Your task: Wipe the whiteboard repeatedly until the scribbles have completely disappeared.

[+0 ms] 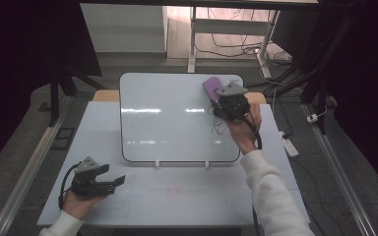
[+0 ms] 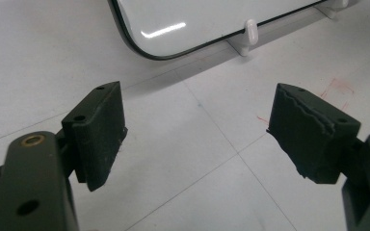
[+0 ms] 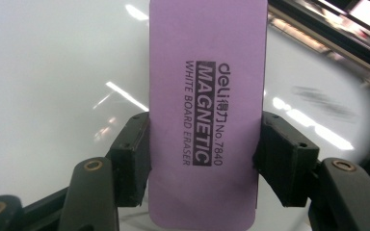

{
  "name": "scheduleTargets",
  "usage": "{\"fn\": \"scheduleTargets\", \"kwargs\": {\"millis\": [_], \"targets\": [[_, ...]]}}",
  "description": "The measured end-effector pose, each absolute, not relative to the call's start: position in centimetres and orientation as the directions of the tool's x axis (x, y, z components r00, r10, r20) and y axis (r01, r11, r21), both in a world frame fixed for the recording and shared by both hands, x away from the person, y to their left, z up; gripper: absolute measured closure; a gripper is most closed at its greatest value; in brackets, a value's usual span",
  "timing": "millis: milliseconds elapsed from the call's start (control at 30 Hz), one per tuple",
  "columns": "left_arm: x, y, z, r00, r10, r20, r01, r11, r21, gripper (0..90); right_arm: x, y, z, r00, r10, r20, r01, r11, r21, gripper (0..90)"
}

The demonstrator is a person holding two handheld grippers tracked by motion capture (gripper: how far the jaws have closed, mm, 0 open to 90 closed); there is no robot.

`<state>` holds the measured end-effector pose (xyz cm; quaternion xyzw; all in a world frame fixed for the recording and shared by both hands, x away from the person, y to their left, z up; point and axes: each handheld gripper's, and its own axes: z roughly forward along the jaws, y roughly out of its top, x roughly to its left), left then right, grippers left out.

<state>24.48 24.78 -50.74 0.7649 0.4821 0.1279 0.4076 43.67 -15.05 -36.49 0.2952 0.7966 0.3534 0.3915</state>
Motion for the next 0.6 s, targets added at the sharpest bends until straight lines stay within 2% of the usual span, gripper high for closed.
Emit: {"fn": "scheduleTargets", "kwargs": {"millis": [167, 433, 533, 600], "targets": [[24.4, 24.7, -50.7, 0.504, 0.841, -0.197, 0.633, -0.205, 0.746, 21.0, 42.8, -13.2, -37.8, -0.565, 0.674, -0.477, 0.140, 0.648, 0.749, 40.8], [24.4, 24.8, -50.7, 0.503, 0.841, -0.199, 0.632, -0.201, 0.748, 21.0, 45.5, -16.4, -34.7, -0.472, 0.792, -0.387, 0.196, 0.522, 0.830, 40.7], [24.5, 24.9, -50.7, 0.502, 0.840, -0.204, 0.634, -0.197, 0.748, 21.0, 45.7, -16.3, -34.6, -0.464, 0.796, -0.389, 0.198, 0.521, 0.830, 40.7], [24.5, 24.9, -50.7, 0.502, 0.840, -0.204, 0.634, -0.197, 0.748, 21.0, 45.3, -15.3, -35.2, -0.496, 0.771, -0.399, 0.187, 0.544, 0.818, 40.8]]}}
